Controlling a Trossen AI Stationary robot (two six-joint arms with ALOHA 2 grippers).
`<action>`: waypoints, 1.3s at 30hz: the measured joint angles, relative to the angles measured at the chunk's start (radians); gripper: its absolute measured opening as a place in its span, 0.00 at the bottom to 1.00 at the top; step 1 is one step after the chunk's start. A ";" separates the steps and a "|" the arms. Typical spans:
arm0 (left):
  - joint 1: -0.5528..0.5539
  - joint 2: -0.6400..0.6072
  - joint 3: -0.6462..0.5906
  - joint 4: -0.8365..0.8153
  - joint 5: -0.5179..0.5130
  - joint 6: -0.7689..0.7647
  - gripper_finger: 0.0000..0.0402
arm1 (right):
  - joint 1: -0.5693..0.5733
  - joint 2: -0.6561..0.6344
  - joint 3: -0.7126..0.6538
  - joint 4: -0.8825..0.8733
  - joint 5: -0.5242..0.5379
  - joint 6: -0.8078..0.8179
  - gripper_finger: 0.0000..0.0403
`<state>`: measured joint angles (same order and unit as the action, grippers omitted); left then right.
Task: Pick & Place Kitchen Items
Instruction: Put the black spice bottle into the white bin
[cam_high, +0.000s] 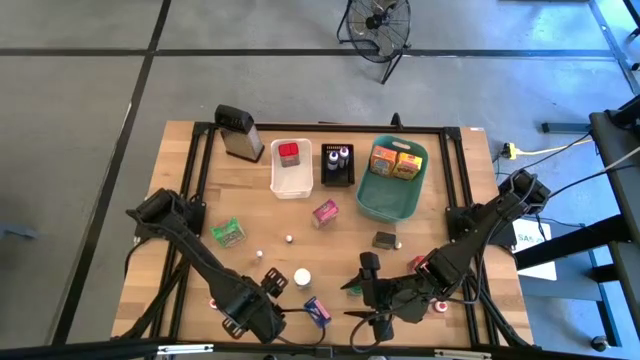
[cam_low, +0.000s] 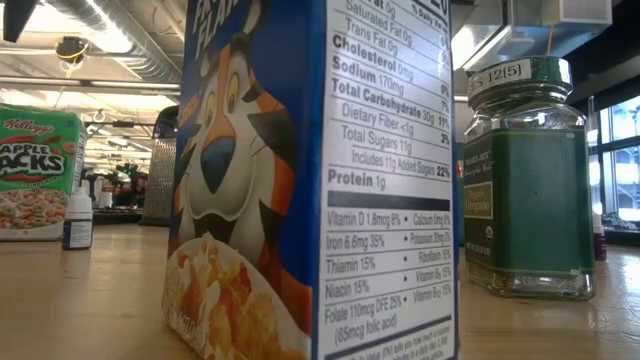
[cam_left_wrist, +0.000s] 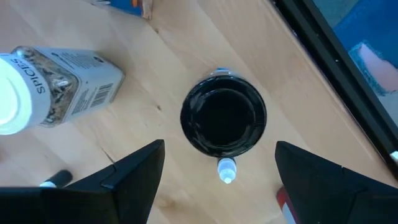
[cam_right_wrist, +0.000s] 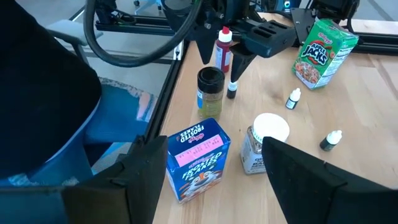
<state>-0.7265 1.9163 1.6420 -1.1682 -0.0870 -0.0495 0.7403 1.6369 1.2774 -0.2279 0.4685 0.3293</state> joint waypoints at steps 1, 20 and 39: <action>0.000 0.000 0.000 0.005 0.000 0.003 0.75 | 0.000 0.000 0.000 0.000 0.000 0.000 0.66; 0.003 0.005 -0.001 0.052 0.003 0.061 0.75 | 0.000 0.000 0.000 0.000 0.001 -0.001 0.65; 0.031 0.006 -0.064 0.124 0.063 0.105 0.75 | 0.000 -0.001 0.000 -0.009 0.002 -0.001 0.65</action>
<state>-0.6956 1.9221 1.5780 -1.0440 -0.0240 0.0556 0.7399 1.6363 1.2774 -0.2367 0.4706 0.3283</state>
